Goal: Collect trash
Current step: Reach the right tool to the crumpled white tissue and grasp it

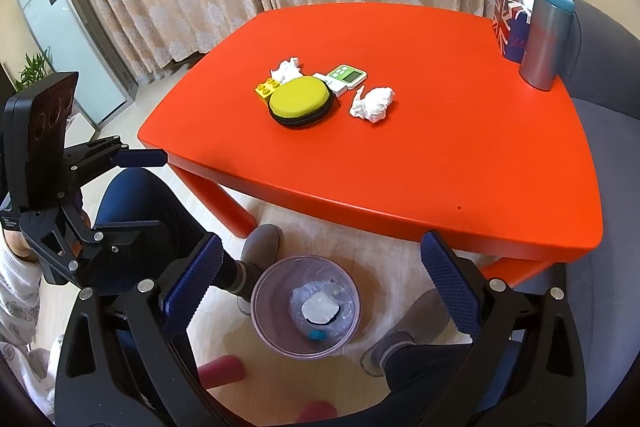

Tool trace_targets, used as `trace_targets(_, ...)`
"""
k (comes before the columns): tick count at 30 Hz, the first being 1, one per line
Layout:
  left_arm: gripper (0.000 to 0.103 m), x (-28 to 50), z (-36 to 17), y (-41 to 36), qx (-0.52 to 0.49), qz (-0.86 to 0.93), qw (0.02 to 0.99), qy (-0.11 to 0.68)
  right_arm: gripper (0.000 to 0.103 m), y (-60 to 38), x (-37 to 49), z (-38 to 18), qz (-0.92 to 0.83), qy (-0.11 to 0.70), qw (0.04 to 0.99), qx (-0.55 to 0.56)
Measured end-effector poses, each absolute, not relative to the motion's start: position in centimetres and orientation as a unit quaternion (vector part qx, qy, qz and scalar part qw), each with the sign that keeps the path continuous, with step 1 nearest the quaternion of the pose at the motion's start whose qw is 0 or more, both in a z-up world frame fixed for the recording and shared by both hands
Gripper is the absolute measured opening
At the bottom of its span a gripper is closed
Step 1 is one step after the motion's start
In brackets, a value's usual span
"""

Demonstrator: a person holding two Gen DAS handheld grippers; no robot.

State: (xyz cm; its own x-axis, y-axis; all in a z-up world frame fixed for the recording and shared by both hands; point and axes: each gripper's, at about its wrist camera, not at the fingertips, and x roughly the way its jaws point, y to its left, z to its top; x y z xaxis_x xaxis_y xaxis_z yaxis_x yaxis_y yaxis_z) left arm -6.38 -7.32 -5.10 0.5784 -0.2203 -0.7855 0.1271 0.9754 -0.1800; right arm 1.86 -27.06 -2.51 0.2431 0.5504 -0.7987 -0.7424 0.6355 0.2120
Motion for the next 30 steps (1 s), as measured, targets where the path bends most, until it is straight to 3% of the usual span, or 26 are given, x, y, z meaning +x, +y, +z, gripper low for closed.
trace_targets(30,0.095,-2.6,-3.9,-2.6,-0.082,-0.056,0.895,0.435,0.098,-19.3,11.4,-4.2,0.399,0.469,0.769,-0.169)
